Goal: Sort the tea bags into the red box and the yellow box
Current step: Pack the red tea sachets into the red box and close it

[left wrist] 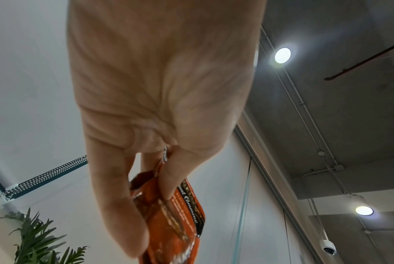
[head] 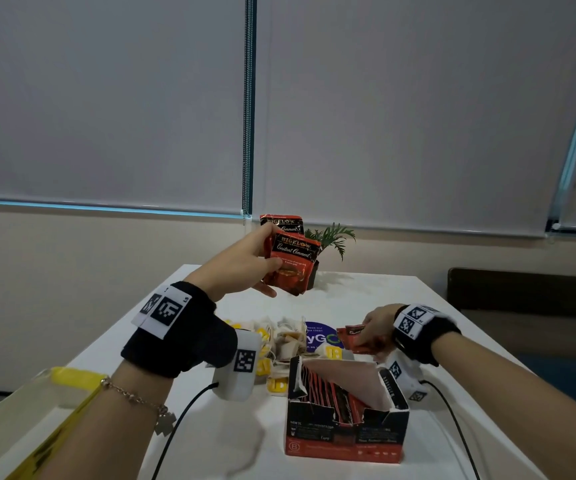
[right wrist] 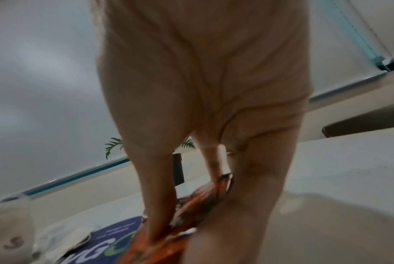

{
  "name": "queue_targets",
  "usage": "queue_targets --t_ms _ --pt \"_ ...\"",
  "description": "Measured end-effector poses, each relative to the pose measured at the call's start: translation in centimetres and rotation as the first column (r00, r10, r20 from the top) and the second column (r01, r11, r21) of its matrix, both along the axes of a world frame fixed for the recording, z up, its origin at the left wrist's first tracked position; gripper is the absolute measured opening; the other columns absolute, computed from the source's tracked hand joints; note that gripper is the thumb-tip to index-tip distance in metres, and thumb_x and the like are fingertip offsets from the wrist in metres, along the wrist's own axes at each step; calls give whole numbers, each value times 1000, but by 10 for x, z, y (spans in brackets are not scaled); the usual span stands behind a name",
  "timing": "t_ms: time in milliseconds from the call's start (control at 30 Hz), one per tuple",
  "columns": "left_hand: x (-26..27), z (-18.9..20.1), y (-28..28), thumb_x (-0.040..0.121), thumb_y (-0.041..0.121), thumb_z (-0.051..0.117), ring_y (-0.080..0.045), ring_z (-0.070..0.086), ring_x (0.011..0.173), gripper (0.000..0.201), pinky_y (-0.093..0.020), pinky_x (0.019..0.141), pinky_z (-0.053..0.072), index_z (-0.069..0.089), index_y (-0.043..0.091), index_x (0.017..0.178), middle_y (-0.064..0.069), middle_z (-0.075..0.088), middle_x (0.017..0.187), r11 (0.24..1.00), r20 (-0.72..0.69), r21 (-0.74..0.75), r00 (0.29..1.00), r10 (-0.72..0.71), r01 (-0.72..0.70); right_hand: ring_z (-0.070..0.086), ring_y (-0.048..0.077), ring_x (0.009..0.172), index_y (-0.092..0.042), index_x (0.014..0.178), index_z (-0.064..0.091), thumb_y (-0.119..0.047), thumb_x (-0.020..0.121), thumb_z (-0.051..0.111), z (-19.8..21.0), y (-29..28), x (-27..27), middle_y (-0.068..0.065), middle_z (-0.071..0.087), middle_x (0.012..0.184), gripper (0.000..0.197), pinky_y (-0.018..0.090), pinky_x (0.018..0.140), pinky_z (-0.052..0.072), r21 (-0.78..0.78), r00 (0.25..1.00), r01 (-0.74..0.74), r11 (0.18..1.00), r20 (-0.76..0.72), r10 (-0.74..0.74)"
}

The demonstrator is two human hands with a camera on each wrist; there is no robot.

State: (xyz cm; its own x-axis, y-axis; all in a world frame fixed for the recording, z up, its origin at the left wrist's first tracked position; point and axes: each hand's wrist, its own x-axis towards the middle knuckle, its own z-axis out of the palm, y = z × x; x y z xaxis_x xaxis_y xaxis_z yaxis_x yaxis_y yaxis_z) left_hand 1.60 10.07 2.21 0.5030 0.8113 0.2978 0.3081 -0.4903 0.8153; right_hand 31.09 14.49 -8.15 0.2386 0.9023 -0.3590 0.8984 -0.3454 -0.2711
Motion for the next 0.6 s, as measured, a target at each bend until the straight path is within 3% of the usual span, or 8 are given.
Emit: queue_targets --t_ms 33,100,167,233,333,400,467,600 --pt "0 0 0 98 2 47 -7 65 87 32 -33 67 61 43 21 124 8 61 104 1000 -4 -1 1000 0 0 69 14 79 -20 108 71 -71 52 68 1 -1 -2 -1 75 93 76 26 74 57 16 990 -39 999 134 37" --pt "0 0 0 98 3 47 -8 65 90 33 -34 68 61 43 22 125 7 61 106 1000 -16 0 1000 -2 2 71 19 91 -22 107 71 -78 35 60 1 1 -2 1 75 98 92 34 87 57 26 969 -76 997 237 68" --pt "1 -1 0 98 4 47 -10 64 93 33 -34 69 61 43 23 124 5 61 109 1000 -32 0 999 -4 4 69 19 91 -19 109 70 -72 47 71 3 1 0 3 74 104 82 33 87 56 15 967 -86 996 240 80" --pt "1 -1 0 99 4 47 -13 65 95 33 -35 68 61 43 22 126 1 61 113 1000 -46 -1 999 -8 8 66 19 86 -14 108 68 -50 65 82 5 0 5 4 73 101 57 32 79 56 48 990 -52 997 136 45" --pt "2 -2 0 99 5 46 -13 65 96 33 -33 66 61 42 20 128 -1 61 115 1000 -69 9 998 -17 17 68 25 96 -11 111 63 -17 77 81 10 -2 14 6 70 98 39 31 73 57 122 997 0 993 -81 10" --pt "4 -2 0 99 5 45 -12 64 94 33 -34 66 61 42 21 128 0 61 113 1000 -73 11 997 -24 25 68 26 95 -13 108 62 -9 80 77 20 -9 19 11 69 105 33 32 73 58 207 978 14 978 -206 29" --pt "6 -3 0 99 4 44 -11 65 92 33 -35 66 61 41 22 127 3 61 109 999 -65 9 997 -33 34 66 19 84 -20 103 60 -7 82 75 36 -23 17 8 68 101 29 26 64 54 352 946 35 935 -315 83" --pt "12 -5 -1 102 6 38 -12 64 89 33 -32 65 60 42 26 128 2 61 109 998 -44 -12 998 -54 54 68 15 76 -13 109 59 4 84 68 77 -61 -6 11 68 97 32 21 57 54 611 791 68 788 -515 331"
